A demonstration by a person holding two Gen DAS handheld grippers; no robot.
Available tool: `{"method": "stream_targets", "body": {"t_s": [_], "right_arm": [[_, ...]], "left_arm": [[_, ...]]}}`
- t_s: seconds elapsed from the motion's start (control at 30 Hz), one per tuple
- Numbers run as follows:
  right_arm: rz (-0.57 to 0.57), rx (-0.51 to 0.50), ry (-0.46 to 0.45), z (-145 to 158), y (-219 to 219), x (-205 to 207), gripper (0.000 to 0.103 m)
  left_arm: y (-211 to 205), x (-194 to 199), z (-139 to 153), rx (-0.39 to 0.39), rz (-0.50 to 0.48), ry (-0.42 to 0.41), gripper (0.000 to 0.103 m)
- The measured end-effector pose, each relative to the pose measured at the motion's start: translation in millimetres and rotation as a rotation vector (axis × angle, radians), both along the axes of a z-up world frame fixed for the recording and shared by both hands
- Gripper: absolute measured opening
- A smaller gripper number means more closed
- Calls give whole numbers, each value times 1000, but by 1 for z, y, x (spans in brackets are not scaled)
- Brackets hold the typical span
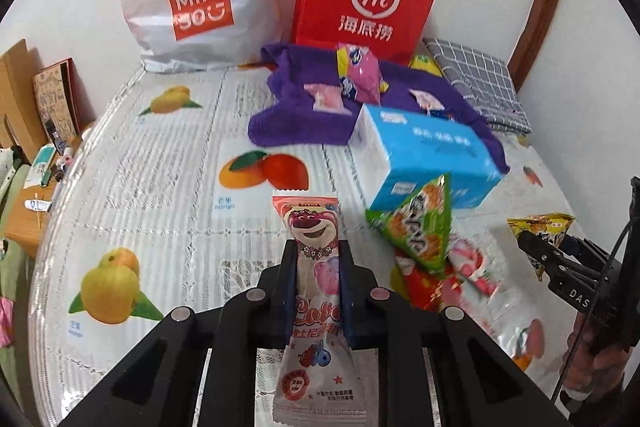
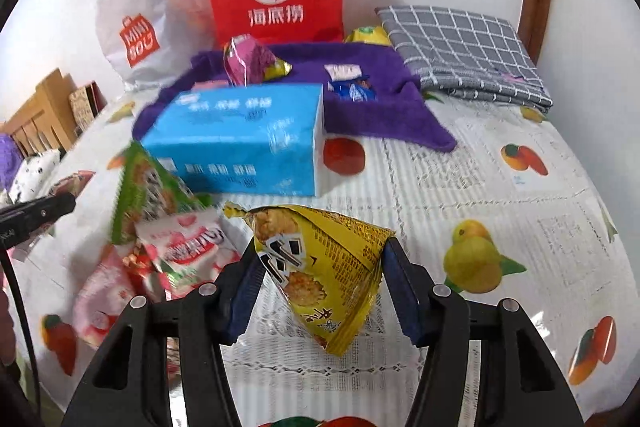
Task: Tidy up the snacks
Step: 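Carry the pink Lotso packet and yellow chip bag with both tools onto the towel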
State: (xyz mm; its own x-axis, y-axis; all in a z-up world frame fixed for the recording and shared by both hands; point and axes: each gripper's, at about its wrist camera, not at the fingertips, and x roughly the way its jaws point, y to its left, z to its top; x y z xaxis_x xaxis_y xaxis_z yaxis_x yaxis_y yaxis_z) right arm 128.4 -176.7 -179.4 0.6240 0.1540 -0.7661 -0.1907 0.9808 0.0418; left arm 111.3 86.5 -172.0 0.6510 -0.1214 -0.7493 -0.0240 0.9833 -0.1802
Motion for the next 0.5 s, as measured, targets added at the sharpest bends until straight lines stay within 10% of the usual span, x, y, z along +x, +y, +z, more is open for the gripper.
{"method": "stream_targets", "body": {"t_s": [0.5], "right_arm": [[-23, 69, -63, 69, -3, 46, 58]], "left_arm": [[-10, 44, 59, 19, -36, -44, 17]]}}
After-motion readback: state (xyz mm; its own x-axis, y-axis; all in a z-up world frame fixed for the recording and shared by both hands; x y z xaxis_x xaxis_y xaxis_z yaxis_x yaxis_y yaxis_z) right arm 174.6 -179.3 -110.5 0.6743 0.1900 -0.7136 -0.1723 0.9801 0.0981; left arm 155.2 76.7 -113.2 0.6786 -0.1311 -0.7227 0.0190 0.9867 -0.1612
